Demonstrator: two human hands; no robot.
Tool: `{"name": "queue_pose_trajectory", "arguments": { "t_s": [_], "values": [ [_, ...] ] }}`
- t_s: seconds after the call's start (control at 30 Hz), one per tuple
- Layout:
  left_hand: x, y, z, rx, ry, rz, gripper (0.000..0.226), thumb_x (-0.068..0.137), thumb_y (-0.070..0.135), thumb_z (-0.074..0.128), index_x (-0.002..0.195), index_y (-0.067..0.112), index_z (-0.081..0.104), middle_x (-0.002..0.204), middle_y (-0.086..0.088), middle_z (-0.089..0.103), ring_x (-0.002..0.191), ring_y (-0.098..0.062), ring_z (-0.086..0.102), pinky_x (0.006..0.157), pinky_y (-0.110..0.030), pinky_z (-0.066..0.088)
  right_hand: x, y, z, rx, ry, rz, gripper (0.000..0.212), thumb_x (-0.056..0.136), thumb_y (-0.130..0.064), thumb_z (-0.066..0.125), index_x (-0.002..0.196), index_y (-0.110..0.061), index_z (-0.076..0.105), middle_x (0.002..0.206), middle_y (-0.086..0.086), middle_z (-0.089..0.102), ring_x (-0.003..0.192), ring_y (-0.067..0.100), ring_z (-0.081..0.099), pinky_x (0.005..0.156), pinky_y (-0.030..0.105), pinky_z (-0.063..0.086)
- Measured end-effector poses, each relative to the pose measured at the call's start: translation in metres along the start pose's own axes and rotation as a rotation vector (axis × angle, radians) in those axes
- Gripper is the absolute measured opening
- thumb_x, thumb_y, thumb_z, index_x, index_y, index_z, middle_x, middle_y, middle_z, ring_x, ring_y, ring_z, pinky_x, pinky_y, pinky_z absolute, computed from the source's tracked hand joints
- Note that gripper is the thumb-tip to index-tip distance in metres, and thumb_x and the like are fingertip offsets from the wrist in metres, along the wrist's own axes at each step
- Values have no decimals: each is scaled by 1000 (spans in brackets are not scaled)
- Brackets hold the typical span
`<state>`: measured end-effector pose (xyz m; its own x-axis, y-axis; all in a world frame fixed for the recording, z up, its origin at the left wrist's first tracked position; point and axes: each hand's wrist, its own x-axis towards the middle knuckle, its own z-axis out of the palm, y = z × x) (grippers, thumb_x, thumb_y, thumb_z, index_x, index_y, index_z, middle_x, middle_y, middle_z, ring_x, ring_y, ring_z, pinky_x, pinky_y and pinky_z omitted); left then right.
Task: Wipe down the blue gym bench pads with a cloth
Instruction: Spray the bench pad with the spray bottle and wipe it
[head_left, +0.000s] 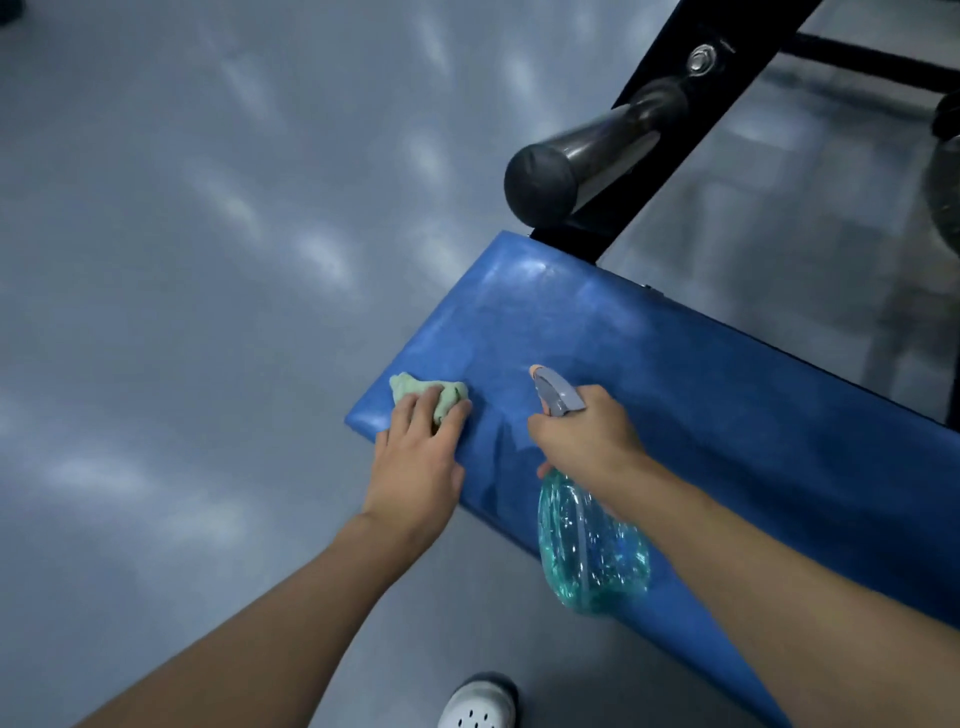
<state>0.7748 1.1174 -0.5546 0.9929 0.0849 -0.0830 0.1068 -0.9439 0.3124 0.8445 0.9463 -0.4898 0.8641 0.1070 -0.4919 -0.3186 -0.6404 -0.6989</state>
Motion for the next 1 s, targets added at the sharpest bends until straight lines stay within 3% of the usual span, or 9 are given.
{"name": "queue_pose_trajectory", "arguments": {
  "t_s": [0.13,0.23,0.37,0.47,0.63,0.73,0.8,0.9,1.0],
  "values": [
    [0,2,-9,-147,85,-76,61,68,-9,51,125,11,54,126,-9,50,106,-34,37,92,-46,40,-1,-9,5,31,6,-14,13,79,-19,55,68,-18,49,54,-4,52,54,20,71,68,35,50],
    [0,17,-21,-229,97,-73,55,74,-8,51,125,12,52,126,-6,47,104,-27,35,90,-30,31,-12,-4,-3,91,37,-6,11,78,-17,57,74,-7,53,60,0,48,51,20,70,67,35,50],
    [6,62,-38,-315,33,53,55,72,-4,53,119,23,52,118,-2,49,105,-28,40,85,-26,30,-35,15,-45,168,127,20,12,74,-19,55,70,-9,50,57,-4,48,55,21,71,68,37,52],
    [3,116,-54,-406,-44,191,50,67,3,50,110,29,46,107,-2,45,97,-23,42,80,-33,42,-67,36,-95,187,215,20,15,76,-17,54,64,-20,45,59,-3,48,57,21,72,63,35,44],
    [-29,240,-73,-491,-108,313,49,68,11,58,109,33,44,108,-6,45,95,-14,40,79,-30,40,-147,85,-193,225,398,-16,13,72,-17,56,66,-10,48,55,-5,50,58,27,71,71,48,56],
    [-57,326,-77,-590,-169,376,49,64,13,59,107,32,46,104,-9,52,92,-18,47,74,-25,41,-211,118,-255,285,529,16,14,71,-18,56,63,-16,45,56,-6,46,54,21,70,65,40,53],
    [-86,401,-81,-635,-257,482,53,60,15,57,110,29,47,103,-10,56,90,-22,52,76,-30,44,-270,151,-305,333,644,58,14,72,-21,58,63,-18,47,51,-7,47,57,22,71,60,34,47],
    [-141,515,-95,-636,-373,665,54,64,9,62,114,27,51,103,-4,60,87,-21,55,75,-31,47,-374,200,-374,374,851,110,20,64,-29,53,72,-11,54,57,-4,51,69,36,71,62,46,52],
    [-201,623,-116,-627,-504,862,55,66,3,67,111,30,50,96,2,61,84,-20,56,69,-26,49,-489,243,-427,404,1071,178,26,63,-30,52,76,-8,60,64,4,58,68,35,70,68,52,58]
  ]
}}
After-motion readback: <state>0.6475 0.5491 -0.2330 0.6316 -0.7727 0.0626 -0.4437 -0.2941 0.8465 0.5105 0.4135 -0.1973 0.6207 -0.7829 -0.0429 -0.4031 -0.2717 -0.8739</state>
